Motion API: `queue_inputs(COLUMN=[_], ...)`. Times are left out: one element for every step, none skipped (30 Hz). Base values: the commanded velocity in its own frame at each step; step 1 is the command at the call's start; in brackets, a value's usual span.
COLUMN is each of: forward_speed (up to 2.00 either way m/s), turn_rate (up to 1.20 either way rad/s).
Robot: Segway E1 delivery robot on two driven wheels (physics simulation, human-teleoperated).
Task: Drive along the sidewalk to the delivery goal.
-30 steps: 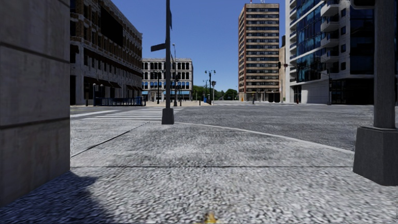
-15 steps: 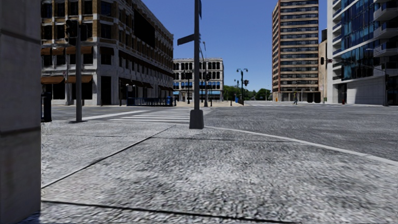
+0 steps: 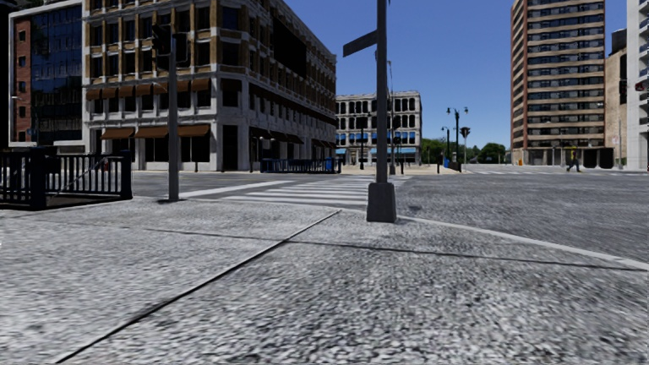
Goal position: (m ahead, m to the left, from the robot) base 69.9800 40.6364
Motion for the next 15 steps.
queue_inputs(forward_speed=[2.00, 2.00, 2.00, 2.00, 2.00, 2.00, 2.00, 2.00, 2.00, 2.00, 2.00, 2.00, 2.00, 2.00, 2.00], turn_rate=[0.46, 0.46, 0.46, 0.46, 0.46, 0.46, 0.46, 0.44, 0.36, 0.36, 0.20, 0.10, 0.00, 0.00, 0.00])
